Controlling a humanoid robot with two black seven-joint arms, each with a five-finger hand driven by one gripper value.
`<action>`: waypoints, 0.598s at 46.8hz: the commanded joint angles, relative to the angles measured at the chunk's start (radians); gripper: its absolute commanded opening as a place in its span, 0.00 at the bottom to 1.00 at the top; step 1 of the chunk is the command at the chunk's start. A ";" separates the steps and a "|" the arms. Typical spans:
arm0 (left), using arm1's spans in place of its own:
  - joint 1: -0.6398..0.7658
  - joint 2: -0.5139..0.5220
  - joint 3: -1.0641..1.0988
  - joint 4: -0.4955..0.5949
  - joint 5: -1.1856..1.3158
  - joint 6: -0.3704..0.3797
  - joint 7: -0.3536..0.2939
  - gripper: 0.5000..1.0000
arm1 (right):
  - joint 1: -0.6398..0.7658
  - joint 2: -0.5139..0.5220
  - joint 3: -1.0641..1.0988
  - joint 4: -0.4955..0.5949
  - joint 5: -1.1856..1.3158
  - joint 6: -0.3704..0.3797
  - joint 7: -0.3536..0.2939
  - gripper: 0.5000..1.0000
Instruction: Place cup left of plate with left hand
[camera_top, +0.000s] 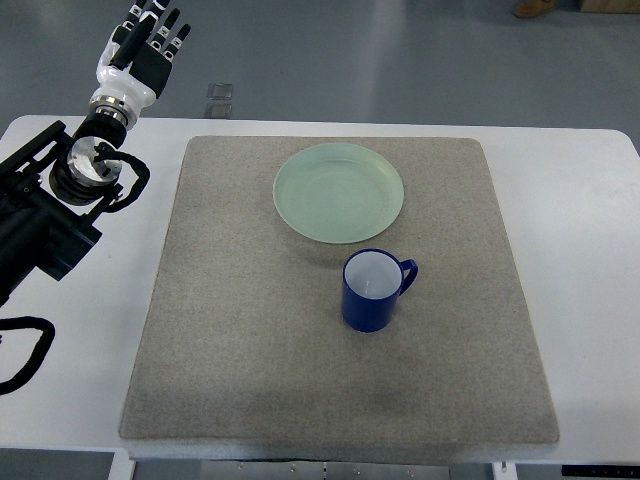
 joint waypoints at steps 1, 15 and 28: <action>0.000 0.000 -0.005 0.000 -0.001 0.000 -0.002 1.00 | 0.000 0.000 0.000 0.000 0.000 0.000 0.000 0.86; 0.002 0.000 -0.010 0.003 -0.001 0.000 -0.009 1.00 | 0.000 0.000 0.000 0.000 0.000 0.000 0.000 0.86; 0.002 0.000 -0.004 0.003 -0.001 0.000 -0.011 1.00 | 0.000 0.000 0.000 0.000 0.000 0.000 0.000 0.86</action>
